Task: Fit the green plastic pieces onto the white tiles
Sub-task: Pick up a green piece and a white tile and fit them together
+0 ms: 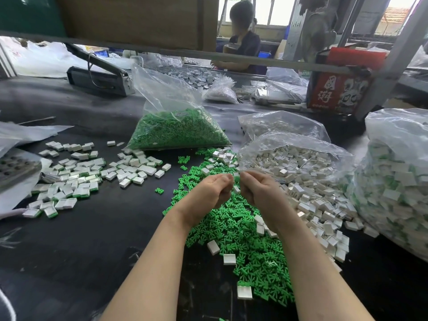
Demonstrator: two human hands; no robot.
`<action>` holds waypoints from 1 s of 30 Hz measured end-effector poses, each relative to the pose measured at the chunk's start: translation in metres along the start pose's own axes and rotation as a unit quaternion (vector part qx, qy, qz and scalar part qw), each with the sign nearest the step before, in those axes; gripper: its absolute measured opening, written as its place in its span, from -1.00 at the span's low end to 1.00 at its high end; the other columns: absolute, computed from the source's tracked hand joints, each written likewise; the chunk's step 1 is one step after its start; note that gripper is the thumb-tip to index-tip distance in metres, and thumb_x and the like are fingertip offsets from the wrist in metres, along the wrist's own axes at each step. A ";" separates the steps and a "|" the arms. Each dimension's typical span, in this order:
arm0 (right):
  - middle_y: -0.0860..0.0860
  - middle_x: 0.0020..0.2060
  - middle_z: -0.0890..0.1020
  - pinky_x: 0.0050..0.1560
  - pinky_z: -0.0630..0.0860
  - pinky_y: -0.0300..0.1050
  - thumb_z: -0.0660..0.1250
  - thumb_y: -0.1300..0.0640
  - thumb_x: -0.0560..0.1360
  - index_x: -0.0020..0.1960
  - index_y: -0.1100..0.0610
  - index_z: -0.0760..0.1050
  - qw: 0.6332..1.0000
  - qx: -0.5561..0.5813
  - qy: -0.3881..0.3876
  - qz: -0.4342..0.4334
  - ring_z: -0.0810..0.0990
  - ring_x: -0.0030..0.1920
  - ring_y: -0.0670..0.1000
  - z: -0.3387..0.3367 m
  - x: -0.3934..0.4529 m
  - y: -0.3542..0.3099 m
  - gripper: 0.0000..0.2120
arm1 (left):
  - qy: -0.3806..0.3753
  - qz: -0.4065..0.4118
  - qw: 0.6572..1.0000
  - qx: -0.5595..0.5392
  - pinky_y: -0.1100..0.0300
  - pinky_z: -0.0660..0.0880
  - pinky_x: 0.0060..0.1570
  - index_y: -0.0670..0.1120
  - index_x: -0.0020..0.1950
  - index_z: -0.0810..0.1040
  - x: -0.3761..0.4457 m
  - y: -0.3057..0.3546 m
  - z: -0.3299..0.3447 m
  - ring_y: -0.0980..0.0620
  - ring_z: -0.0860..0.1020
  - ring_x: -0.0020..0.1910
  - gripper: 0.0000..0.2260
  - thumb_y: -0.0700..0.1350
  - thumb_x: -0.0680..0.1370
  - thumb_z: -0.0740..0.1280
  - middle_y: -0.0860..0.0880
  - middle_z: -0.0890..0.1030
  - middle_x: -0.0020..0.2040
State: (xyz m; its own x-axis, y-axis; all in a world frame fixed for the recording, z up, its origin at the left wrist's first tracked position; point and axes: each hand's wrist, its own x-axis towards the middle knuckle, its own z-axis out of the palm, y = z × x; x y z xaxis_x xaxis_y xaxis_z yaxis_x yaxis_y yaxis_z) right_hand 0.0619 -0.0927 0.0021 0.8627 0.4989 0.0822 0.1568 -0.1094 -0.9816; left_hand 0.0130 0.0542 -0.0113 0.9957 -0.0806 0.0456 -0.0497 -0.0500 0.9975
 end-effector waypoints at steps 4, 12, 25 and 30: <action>-0.05 -0.46 0.33 -0.40 0.22 -0.21 0.17 0.15 0.65 -0.27 0.13 0.35 1.000 -0.017 -0.002 -0.009 0.25 -0.44 -0.09 0.000 -0.001 0.001 -0.69 | -0.002 0.000 1.000 -0.007 0.37 0.22 -0.45 0.02 -0.27 0.31 -0.001 0.001 0.000 0.17 0.21 -0.47 -0.70 -0.01 0.67 0.07 0.14 0.29 -0.43; -0.09 -0.47 0.35 -0.36 0.24 -0.20 0.19 0.15 0.65 -0.18 0.30 0.45 0.999 -0.047 -0.006 -0.018 0.28 -0.44 -0.12 0.001 0.000 0.003 -0.71 | 0.009 0.000 1.000 -0.009 0.44 0.26 -0.48 0.03 -0.29 0.37 -0.003 0.006 0.003 0.24 0.24 -0.50 -0.64 -0.10 0.70 0.05 0.16 0.32 -0.46; -0.06 -0.43 0.33 -0.37 0.25 -0.25 0.14 0.14 0.67 -0.19 0.16 0.41 1.000 -0.008 -0.026 0.008 0.27 -0.45 -0.15 0.006 -0.001 0.001 -0.73 | 0.014 0.003 1.000 -0.006 0.41 0.21 -0.50 -0.03 -0.26 0.33 -0.002 0.006 0.004 0.24 0.22 -0.51 -0.67 -0.12 0.71 0.03 0.16 0.29 -0.46; -0.05 -0.41 0.33 -0.38 0.27 -0.28 0.14 0.14 0.67 -0.18 0.14 0.43 1.000 -0.006 -0.021 0.003 0.28 -0.42 -0.13 0.008 -0.001 0.001 -0.74 | 0.022 0.004 1.000 -0.013 0.42 0.21 -0.51 -0.03 -0.27 0.31 -0.001 0.006 0.006 0.24 0.23 -0.53 -0.66 -0.13 0.71 0.04 0.17 0.30 -0.48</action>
State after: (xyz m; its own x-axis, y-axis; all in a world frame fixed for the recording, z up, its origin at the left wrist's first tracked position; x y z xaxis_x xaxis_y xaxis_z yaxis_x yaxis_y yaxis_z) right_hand 0.0578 -0.0864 -0.0001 0.8429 0.5337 0.0681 0.1567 -0.1224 -0.9800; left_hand 0.0108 0.0480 -0.0057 0.9978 -0.0369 0.0552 -0.0561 -0.0240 0.9981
